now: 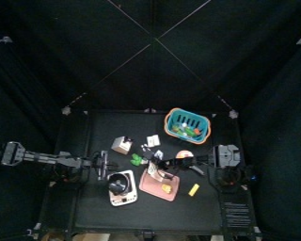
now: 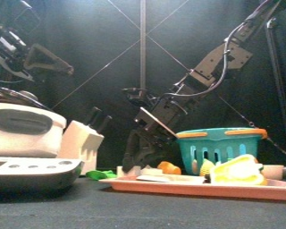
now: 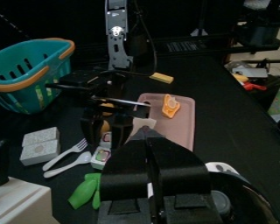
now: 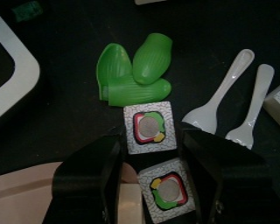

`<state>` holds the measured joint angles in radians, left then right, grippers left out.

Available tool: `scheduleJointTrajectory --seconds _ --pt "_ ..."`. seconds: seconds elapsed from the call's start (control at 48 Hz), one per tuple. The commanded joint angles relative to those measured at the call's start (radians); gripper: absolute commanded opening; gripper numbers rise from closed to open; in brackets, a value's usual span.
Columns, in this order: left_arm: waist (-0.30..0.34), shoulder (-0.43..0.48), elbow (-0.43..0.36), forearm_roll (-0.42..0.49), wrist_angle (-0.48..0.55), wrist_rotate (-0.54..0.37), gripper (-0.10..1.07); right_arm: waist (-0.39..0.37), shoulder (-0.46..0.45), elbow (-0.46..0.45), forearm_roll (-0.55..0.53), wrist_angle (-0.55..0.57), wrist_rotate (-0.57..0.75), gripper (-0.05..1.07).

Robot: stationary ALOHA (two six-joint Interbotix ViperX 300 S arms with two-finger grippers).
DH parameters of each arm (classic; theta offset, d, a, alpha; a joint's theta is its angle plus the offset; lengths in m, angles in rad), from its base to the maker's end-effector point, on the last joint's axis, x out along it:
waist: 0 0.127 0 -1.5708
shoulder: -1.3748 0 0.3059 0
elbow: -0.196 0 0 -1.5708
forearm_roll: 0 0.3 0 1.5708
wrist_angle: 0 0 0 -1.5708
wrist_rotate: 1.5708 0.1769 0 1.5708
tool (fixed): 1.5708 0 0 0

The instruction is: Place white sushi piece above stove

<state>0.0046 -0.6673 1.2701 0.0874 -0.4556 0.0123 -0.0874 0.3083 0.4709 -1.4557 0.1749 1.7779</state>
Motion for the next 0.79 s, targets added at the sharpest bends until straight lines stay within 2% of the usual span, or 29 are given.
scheduleJointTrajectory --seconds 0.0,0.417,0.646,0.771 --pt "0.002 0.002 -0.011 -0.003 -0.003 0.0 0.25 0.002 -0.051 -0.023 0.0 0.002 0.002 0.64" --pt "0.002 0.002 -0.008 -0.003 -0.003 0.0 0.25 0.002 -0.084 -0.037 0.002 0.002 0.002 0.64" --pt "0.006 0.0 -0.008 -0.003 -0.005 0.002 0.25 0.003 -0.075 -0.1 0.002 0.002 0.002 0.64" --pt "0.006 -0.029 -0.003 -0.003 -0.003 0.002 0.25 0.003 -0.044 -0.152 0.003 0.002 0.005 0.64"
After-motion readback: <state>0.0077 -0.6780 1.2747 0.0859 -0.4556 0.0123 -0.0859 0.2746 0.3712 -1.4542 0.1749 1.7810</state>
